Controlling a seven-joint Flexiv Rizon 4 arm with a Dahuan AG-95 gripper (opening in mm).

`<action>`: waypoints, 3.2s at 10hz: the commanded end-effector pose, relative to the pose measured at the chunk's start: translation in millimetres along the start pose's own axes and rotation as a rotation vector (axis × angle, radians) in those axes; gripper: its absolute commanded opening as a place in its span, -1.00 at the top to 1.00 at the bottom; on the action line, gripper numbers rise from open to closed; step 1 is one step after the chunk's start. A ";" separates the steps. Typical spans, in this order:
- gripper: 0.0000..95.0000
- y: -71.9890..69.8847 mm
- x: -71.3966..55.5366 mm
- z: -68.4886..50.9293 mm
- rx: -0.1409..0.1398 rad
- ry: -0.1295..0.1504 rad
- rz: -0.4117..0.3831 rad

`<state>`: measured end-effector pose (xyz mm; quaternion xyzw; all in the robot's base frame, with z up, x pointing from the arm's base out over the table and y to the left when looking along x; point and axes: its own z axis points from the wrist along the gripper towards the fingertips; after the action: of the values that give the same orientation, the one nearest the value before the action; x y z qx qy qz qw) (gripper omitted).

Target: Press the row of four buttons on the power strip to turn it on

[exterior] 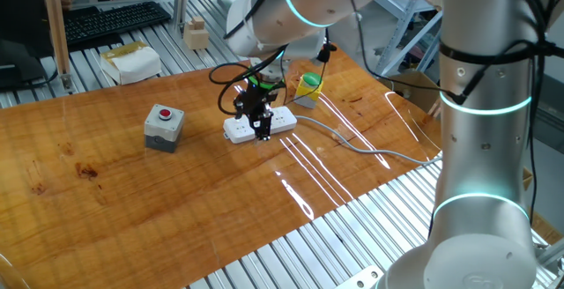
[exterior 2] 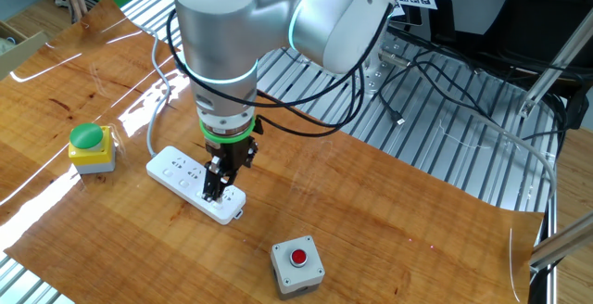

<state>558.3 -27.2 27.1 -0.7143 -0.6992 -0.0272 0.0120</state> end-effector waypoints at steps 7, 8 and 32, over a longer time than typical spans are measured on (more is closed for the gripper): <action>-1.00 3.7 0.1 24.9 -0.032 0.003 0.003; -1.00 3.9 0.2 24.3 -0.031 0.005 0.003; 1.00 12.7 -80.1 -62.7 0.050 0.049 -1.457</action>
<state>565.9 -95.9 86.1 -0.1607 -0.9863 -0.0230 0.0299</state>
